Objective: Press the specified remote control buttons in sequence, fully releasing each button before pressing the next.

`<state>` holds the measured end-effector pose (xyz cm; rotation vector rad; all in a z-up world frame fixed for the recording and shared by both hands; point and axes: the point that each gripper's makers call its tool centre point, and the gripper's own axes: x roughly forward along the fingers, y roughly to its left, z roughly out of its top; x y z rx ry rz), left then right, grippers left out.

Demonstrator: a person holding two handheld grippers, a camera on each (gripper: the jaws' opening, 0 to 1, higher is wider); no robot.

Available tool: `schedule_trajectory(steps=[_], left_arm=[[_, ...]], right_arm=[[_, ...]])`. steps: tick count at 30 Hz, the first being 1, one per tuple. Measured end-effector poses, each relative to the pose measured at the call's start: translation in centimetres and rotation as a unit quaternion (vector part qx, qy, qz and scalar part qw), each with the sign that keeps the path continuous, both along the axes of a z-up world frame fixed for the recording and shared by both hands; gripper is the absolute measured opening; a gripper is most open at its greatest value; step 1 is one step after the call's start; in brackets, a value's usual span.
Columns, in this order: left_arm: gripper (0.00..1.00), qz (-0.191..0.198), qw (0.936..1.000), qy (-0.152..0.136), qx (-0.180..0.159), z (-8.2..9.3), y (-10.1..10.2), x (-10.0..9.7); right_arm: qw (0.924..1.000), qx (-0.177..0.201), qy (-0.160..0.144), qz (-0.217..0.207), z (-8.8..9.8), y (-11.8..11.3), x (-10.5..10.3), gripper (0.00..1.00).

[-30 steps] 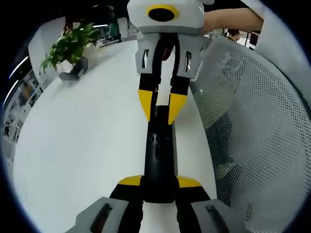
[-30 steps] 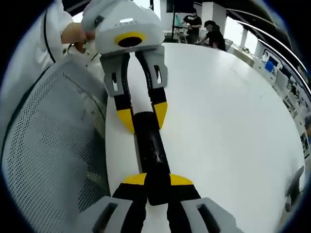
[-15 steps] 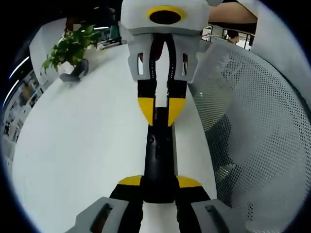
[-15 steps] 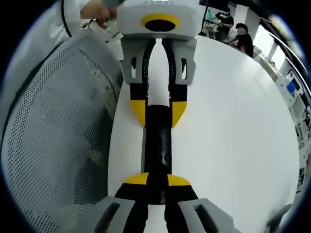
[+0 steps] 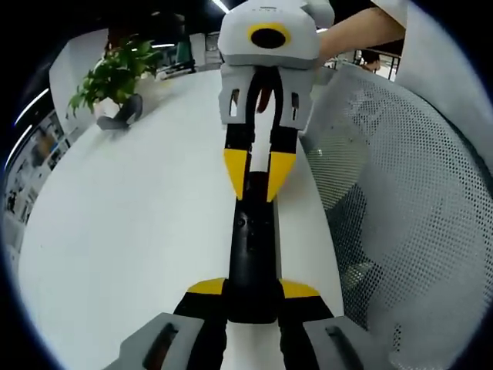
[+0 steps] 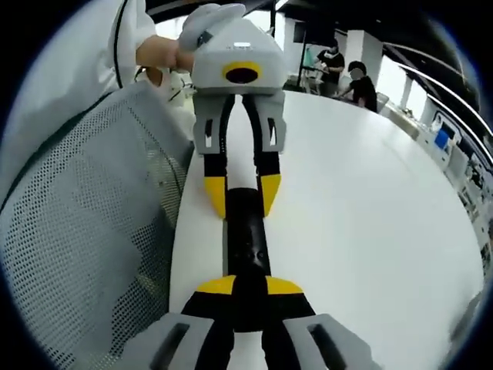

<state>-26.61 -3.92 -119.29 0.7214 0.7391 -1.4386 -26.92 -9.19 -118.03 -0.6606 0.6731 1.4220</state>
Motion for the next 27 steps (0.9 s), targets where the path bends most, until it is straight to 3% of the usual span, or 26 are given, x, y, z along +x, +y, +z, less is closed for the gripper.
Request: schedule_trajectory(steps=[3, 7, 9, 11, 14, 17, 20, 24, 27], left_arm=[[0.24, -0.001, 1.0000, 0.000, 0.001, 0.01, 0.01, 0.01], [0.24, 0.000, 1.0000, 0.000, 0.000, 0.00, 0.02, -0.01], [0.24, 0.000, 1.0000, 0.000, 0.000, 0.01, 0.04, -0.01], [0.24, -0.002, 1.0000, 0.000, 0.001, 0.02, 0.04, -0.02], [0.24, -0.002, 1.0000, 0.000, 0.001, 0.03, 0.04, -0.04], [0.24, 0.001, 1.0000, 0.000, 0.001, 0.05, 0.05, -0.06], [0.24, 0.001, 1.0000, 0.000, 0.000, 0.06, 0.06, -0.05], [0.24, 0.001, 1.0000, 0.000, -0.001, 0.07, 0.05, -0.03], [0.24, 0.001, 1.0000, 0.000, -0.001, 0.08, 0.06, -0.04]], right_arm=[[0.9985, -0.038, -0.007, 0.038, -0.13, 0.20, 0.00, 0.07], [0.9970, -0.070, 0.001, 0.033, -0.25, 0.29, -0.05, 0.06], [0.9937, -0.106, 0.020, 0.029, -0.38, 0.29, 0.03, 0.06], [0.9915, -0.123, 0.015, 0.041, -0.42, 0.44, 0.06, 0.06], [0.9919, -0.123, 0.022, 0.023, -0.42, 0.34, 0.07, 0.06], [0.9968, -0.077, 0.023, 0.005, -0.21, 0.32, 0.10, 0.06], [0.9978, -0.060, -0.018, 0.022, -0.23, 0.27, -0.03, 0.07], [0.9981, -0.061, 0.004, 0.005, -0.25, 0.53, 0.07, 0.06], [0.9971, -0.073, 0.001, 0.020, -0.24, 0.75, 0.03, 0.05]])
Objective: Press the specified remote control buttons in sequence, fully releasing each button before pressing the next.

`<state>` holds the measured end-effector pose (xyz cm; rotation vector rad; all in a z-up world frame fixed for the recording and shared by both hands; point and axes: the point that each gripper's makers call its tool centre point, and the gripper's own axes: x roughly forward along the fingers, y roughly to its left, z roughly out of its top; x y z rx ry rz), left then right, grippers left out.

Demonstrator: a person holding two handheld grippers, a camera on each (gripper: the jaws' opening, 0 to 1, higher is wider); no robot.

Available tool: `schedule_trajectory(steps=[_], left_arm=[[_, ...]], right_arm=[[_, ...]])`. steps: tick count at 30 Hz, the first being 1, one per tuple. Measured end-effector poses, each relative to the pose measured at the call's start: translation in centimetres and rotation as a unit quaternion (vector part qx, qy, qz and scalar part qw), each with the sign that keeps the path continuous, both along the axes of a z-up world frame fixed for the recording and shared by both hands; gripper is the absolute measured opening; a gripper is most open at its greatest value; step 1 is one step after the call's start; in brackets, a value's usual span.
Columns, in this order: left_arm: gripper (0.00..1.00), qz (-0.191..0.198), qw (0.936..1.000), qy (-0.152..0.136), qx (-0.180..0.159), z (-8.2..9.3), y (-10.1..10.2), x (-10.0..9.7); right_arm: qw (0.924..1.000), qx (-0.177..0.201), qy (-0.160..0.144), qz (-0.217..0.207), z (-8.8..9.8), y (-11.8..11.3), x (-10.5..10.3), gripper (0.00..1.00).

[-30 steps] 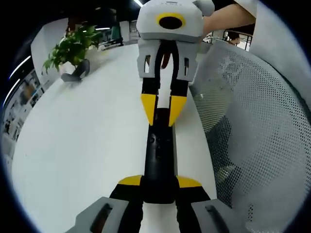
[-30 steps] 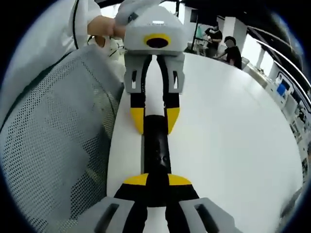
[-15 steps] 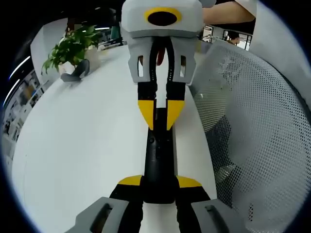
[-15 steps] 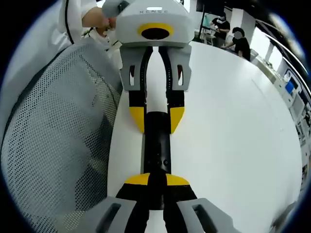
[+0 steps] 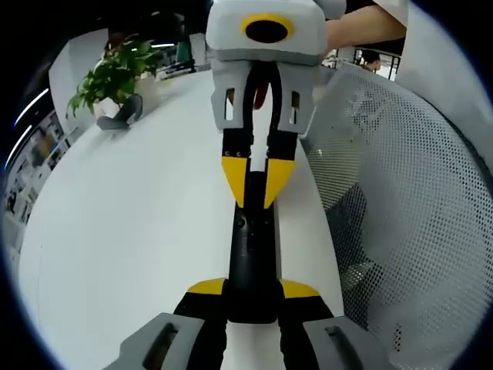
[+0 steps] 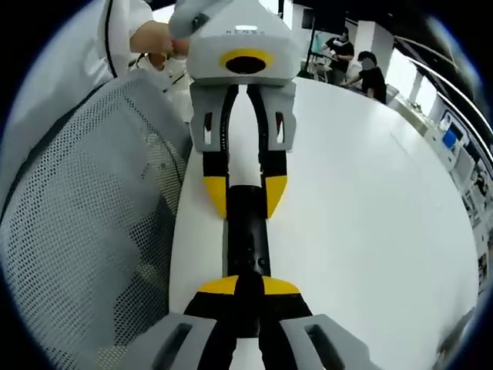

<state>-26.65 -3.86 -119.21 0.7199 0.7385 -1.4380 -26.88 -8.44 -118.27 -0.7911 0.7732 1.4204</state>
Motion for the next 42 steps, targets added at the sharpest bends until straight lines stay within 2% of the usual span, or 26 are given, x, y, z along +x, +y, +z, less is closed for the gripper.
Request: schedule_trajectory(steps=[2, 5, 8, 12, 13, 15, 21, 28, 31, 33, 35, 37, 38, 42], left_arm=[[0.24, -0.001, 1.0000, 0.000, 0.000, 0.00, -0.01, -0.01], [0.24, 0.000, 1.0000, 0.000, -0.001, 0.01, -0.01, -0.01], [0.24, -0.002, 1.0000, -0.001, -0.002, 0.01, -0.02, -0.01], [0.24, -0.001, 1.0000, 0.000, -0.002, 0.01, -0.03, -0.01], [0.24, 0.000, 1.0000, 0.000, -0.002, 0.00, -0.04, 0.00], [0.24, 0.001, 1.0000, 0.000, -0.003, 0.00, -0.04, 0.01], [0.24, 0.001, 1.0000, 0.000, -0.004, 0.00, -0.04, 0.04], [0.24, 0.001, 1.0000, 0.001, -0.005, -0.02, -0.05, 0.06], [0.24, 0.001, 1.0000, 0.000, -0.003, -0.02, -0.06, 0.04], [0.24, -0.001, 1.0000, 0.000, -0.002, -0.03, -0.07, 0.04], [0.24, -0.002, 1.0000, 0.000, 0.000, -0.04, -0.08, 0.04], [0.24, -0.002, 1.0000, 0.000, 0.000, -0.05, -0.08, 0.05], [0.24, -0.001, 1.0000, 0.000, -0.001, -0.05, -0.08, 0.06], [0.24, -0.002, 1.0000, 0.001, -0.003, -0.05, -0.07, 0.06]], right_arm=[[0.9993, -0.031, -0.014, 0.017, -0.09, -0.05, -0.12, 0.05], [0.9976, -0.065, -0.014, 0.017, -0.23, 0.02, -0.10, 0.04], [0.9974, -0.072, -0.004, 0.005, -0.25, -0.01, 0.05, 0.04], [0.9983, -0.055, -0.002, -0.019, -0.18, -0.17, 0.05, 0.05], [0.9991, -0.028, -0.012, -0.028, -0.04, -0.08, 0.09, 0.05], [0.9991, -0.003, -0.026, -0.032, 0.09, -0.15, 0.01, 0.05], [0.9984, 0.015, -0.027, -0.048, 0.22, 0.04, 0.04, 0.00], [0.9991, -0.005, -0.034, -0.026, 0.10, 0.22, 0.00, 0.00], [0.9982, -0.042, -0.013, -0.041, -0.10, 0.21, 0.09, 0.00], [0.9971, -0.065, -0.011, -0.039, -0.21, 0.31, 0.15, 0.00], [0.9975, -0.061, -0.015, -0.033, -0.22, 0.33, 0.17, 0.00], [0.9970, -0.038, 0.011, -0.067, -0.15, 0.24, 0.16, 0.00], [0.9977, -0.034, 0.009, -0.058, -0.08, 0.03, 0.29, 0.00], [0.9972, -0.015, 0.026, -0.069, 0.11, -0.03, 0.18, 0.00]])
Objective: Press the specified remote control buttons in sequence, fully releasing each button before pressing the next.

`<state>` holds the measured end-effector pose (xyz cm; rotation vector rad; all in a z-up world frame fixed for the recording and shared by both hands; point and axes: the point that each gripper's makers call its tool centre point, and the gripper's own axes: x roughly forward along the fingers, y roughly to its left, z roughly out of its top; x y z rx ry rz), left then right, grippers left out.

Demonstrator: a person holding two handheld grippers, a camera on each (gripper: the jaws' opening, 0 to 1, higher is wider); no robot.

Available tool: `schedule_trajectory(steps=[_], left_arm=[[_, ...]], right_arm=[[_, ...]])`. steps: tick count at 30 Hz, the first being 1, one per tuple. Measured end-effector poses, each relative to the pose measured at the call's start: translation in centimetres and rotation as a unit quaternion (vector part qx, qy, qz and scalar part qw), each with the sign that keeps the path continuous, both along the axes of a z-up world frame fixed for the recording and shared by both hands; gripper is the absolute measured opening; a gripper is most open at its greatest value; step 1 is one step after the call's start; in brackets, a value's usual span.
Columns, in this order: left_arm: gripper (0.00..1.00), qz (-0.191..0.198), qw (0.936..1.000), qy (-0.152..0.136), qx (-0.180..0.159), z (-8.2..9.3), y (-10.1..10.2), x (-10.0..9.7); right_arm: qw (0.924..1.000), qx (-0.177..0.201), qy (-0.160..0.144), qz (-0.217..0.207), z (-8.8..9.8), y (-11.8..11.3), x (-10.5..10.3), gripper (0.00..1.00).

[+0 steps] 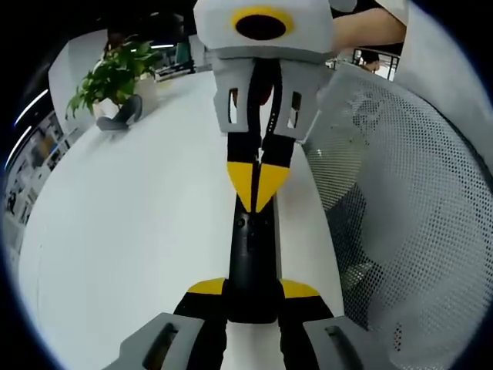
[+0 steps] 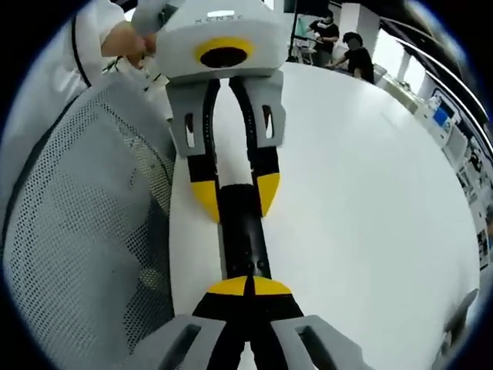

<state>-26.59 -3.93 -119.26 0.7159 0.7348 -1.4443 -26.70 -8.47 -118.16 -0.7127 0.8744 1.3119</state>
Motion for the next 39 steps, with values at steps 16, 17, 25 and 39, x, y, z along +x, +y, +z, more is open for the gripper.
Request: schedule_trajectory(steps=[16, 17, 25, 39], left_arm=[[0.24, -0.001, 1.0000, 0.000, 0.004, 0.0, 0.0, 0.0], [0.24, -0.001, 1.0000, 0.000, 0.004, 0.0, 0.0, 0.0], [0.24, -0.001, 1.0000, 0.001, 0.002, 0.0, 0.0, 0.0], [0.24, 0.002, 1.0000, 0.001, -0.002, 0.0, 0.0, 0.0]], right_arm=[[0.9956, -0.079, -0.046, 0.023, -0.5, -0.9, -0.1, 0.00], [0.9961, -0.073, -0.046, 0.017, -0.5, -0.9, 0.0, 0.00], [0.9995, -0.020, -0.012, -0.020, -0.2, -1.2, 0.1, 0.00], [0.9975, -0.056, -0.043, -0.001, -0.2, -2.1, 0.0, 0.00]])
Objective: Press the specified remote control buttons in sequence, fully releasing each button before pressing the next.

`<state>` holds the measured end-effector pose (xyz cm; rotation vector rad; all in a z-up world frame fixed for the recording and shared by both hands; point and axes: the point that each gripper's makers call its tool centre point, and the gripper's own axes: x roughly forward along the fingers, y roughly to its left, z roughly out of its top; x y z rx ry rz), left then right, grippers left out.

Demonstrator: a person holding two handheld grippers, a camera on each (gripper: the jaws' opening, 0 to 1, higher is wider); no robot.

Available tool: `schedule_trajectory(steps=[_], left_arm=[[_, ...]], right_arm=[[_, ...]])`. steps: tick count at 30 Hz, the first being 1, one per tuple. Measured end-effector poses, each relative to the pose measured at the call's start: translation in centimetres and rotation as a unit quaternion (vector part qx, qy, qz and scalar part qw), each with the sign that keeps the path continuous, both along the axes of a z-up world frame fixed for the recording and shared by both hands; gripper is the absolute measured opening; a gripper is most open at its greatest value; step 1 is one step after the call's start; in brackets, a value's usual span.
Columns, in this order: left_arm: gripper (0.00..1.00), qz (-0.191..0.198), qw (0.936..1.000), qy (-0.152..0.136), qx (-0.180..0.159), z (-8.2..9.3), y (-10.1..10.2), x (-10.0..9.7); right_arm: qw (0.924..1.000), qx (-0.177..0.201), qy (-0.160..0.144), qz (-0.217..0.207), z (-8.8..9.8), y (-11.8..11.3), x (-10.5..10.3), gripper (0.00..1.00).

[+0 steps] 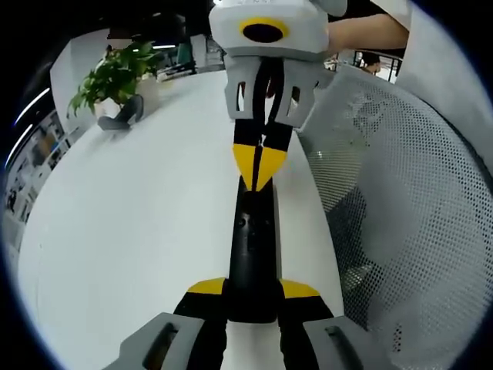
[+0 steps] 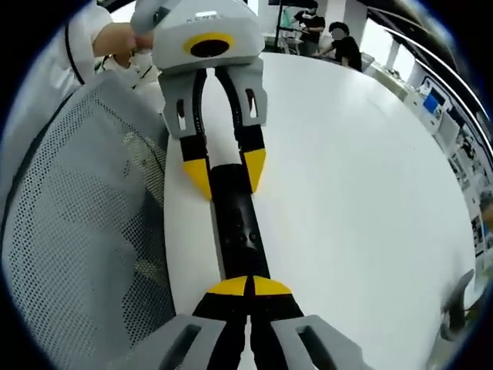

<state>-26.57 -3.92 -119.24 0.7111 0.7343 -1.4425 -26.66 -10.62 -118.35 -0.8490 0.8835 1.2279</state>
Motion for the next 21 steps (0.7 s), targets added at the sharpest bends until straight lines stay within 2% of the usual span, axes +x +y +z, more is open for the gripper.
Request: schedule_trajectory(steps=[3, 8, 12, 15, 19, 21], left_arm=[[0.24, -0.003, 1.0000, -0.001, 0.004, 0.0, 0.0, 0.0], [0.24, -0.003, 1.0000, 0.000, 0.003, 0.0, 0.0, 0.0], [0.24, -0.003, 1.0000, 0.000, 0.003, 0.0, 0.0, 0.0], [0.24, -0.003, 1.0000, -0.001, 0.003, 0.0, 0.0, 0.0], [0.24, -0.004, 1.0000, -0.001, 0.004, 0.0, 0.0, 0.0], [0.24, -0.005, 1.0000, -0.001, 0.004, 0.0, 0.0, 0.0]], right_arm=[[0.9999, 0.009, -0.010, -0.008, -0.1, 0.1, 0.0, 0.00], [0.9983, 0.045, -0.005, -0.037, 0.0, 0.1, 0.2, 0.00], [0.9920, 0.095, 0.006, -0.083, 0.2, 0.2, 0.2, 0.00], [0.9911, 0.105, 0.000, -0.082, 0.2, 0.3, 0.1, 0.00], [0.9922, 0.110, -0.003, -0.058, 0.2, 1.1, -0.1, 0.00], [0.9940, 0.100, -0.002, -0.044, 0.1, 1.4, -0.1, 0.00]])
